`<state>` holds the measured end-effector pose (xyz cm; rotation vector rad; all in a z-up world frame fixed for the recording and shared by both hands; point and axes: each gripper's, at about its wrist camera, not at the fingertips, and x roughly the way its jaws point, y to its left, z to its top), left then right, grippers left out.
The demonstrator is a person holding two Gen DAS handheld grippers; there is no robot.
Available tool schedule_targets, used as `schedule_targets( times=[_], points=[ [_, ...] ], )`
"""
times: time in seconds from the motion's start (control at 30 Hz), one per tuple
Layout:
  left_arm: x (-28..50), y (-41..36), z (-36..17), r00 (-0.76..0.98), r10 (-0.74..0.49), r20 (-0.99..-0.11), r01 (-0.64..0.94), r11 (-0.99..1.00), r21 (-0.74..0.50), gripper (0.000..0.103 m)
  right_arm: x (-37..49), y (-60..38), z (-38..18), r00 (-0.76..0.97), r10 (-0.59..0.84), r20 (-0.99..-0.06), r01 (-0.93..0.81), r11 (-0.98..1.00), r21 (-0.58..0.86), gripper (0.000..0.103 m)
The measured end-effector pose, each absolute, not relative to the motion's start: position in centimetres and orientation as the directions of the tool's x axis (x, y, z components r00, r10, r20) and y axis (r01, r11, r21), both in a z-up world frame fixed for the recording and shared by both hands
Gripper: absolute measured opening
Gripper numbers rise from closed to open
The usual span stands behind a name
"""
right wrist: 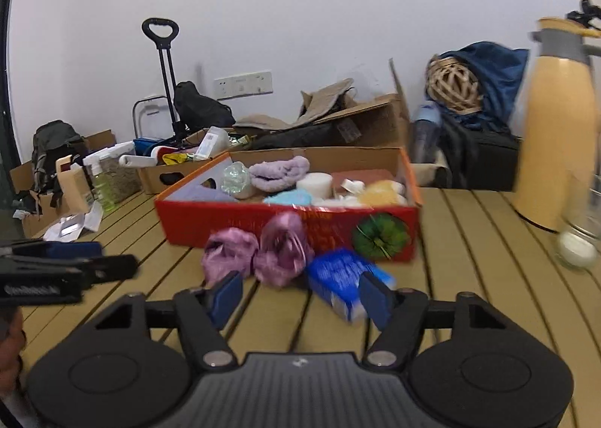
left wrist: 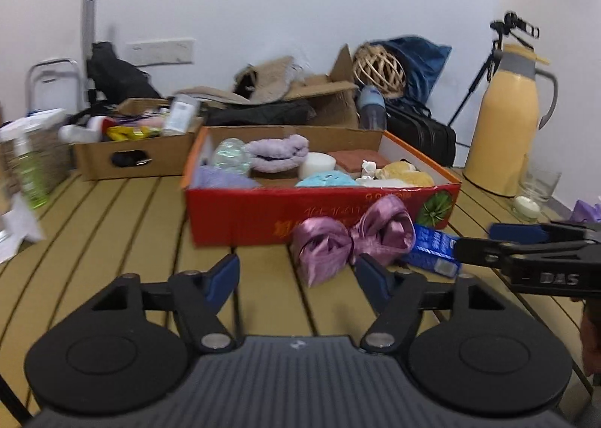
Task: Organize soft objects
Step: 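Close both grippers on the pink satin scrunchies and lift them, then carry the pink scrunchies into the box and open both grippers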
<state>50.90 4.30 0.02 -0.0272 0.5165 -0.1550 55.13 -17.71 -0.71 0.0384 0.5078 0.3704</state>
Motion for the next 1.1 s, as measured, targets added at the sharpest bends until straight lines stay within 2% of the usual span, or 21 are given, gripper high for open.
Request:
schedule_targets(
  times=[0.1,0.13,0.2,0.23,0.27,0.33,0.5,0.7,0.83,1.1],
  points=[
    [55.5,3.4,-1.3,0.823,-0.191,-0.535,0.184,0.981,-0.068,0.055,59.6,-15.9,-1.5,0.792,0.367,-0.488,-0.357,0.927,0.116,0.05],
    [56.6,3.2,-1.9,0.811,-0.191,-0.553,0.18,0.981,-0.074,0.048,61.0,-15.3,-2.1,0.784,0.365,-0.503,-0.36,0.926,0.11,0.048],
    [58.8,3.1,-3.2,0.785,-0.207,-0.584,0.184,0.978,-0.099,0.032,63.1,-14.6,-3.3,0.765,0.371,-0.527,-0.358,0.924,0.132,0.032],
    [59.3,3.1,-3.6,0.773,-0.231,-0.59,0.2,0.973,-0.119,0.021,63.5,-14.5,-3.8,0.756,0.384,-0.53,-0.364,0.92,0.148,0.028],
    [59.5,3.4,-4.0,0.767,-0.26,-0.587,0.214,0.966,-0.148,0.021,63.8,-14.4,-4.1,0.751,0.393,-0.531,-0.367,0.916,0.159,0.023],
    [59.6,3.8,-4.2,0.768,-0.278,-0.577,0.224,0.96,-0.165,0.019,64.0,-14.1,-4.5,0.753,0.393,-0.528,-0.376,0.915,0.146,0.023],
    [59.7,4.3,-4.3,0.759,-0.309,-0.573,0.229,0.951,-0.21,0.016,64.0,-13.7,-4.6,0.747,0.405,-0.528,-0.395,0.908,0.137,0.011],
    [58.4,3.5,-2.9,0.783,-0.27,-0.56,0.221,0.963,-0.155,0.015,62.7,-13.9,-3.7,0.759,0.415,-0.502,-0.4,0.905,0.142,0.009],
    [54.6,3.0,-0.1,0.82,-0.258,-0.51,0.238,0.965,-0.106,0.015,58.8,-13.9,-1.0,0.792,0.419,-0.445,-0.423,0.901,0.097,0.009],
    [42.5,1.6,6.7,0.888,-0.281,-0.363,0.275,0.959,-0.07,0.015,46.9,-16.5,6.4,0.83,0.469,-0.304,-0.464,0.881,0.092,0.009]
  ],
)
